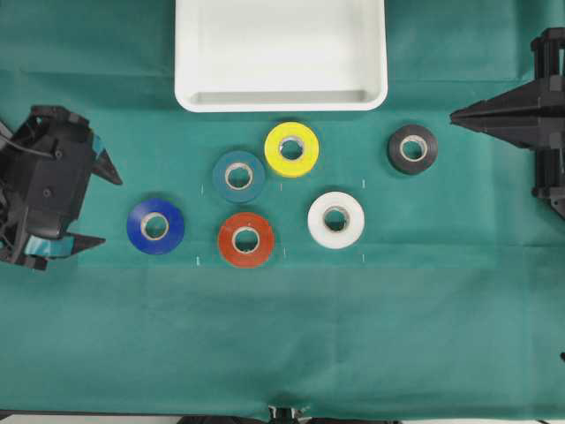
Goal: Pick up the tape from a random location and place it into the white case.
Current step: 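Lower the left gripper over the blue tape roll's center hole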
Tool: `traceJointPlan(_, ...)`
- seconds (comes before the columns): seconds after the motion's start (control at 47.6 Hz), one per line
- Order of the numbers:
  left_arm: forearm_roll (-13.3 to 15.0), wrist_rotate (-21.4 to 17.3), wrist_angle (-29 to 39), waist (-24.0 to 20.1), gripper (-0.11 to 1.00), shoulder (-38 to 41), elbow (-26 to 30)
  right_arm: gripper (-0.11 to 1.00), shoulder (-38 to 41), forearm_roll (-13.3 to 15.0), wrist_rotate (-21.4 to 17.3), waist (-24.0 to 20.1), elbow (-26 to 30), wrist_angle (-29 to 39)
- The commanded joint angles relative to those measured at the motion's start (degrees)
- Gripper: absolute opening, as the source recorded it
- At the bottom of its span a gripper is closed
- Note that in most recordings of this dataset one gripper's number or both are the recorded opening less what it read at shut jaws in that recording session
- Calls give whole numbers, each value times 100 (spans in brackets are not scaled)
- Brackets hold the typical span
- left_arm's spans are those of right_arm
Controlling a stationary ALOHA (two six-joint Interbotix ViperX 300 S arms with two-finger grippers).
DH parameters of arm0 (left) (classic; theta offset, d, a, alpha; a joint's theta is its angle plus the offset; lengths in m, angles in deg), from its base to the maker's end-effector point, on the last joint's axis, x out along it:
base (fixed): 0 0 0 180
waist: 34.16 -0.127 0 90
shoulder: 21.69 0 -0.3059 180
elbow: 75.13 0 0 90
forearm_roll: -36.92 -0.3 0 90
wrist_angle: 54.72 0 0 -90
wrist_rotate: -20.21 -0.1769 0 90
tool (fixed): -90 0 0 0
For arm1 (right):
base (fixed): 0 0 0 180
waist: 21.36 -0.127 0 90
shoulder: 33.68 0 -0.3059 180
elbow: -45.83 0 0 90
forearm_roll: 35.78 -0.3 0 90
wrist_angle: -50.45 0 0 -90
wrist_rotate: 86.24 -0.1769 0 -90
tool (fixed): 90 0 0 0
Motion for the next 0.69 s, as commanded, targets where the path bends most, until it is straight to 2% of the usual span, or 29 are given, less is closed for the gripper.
traceJointPlan(0.0,-9,0,-246,88,96,-18,-141,0,53,9,0,9,132,-18)
traceJointPlan(0.441,-9,0,-615,246,96,1020,-202,0,88,18,9,9,123,-18)
traceJointPlan(0.672,-9,26,-1283,281,96,1292,-404,0,132,18,9,9,114,-18)
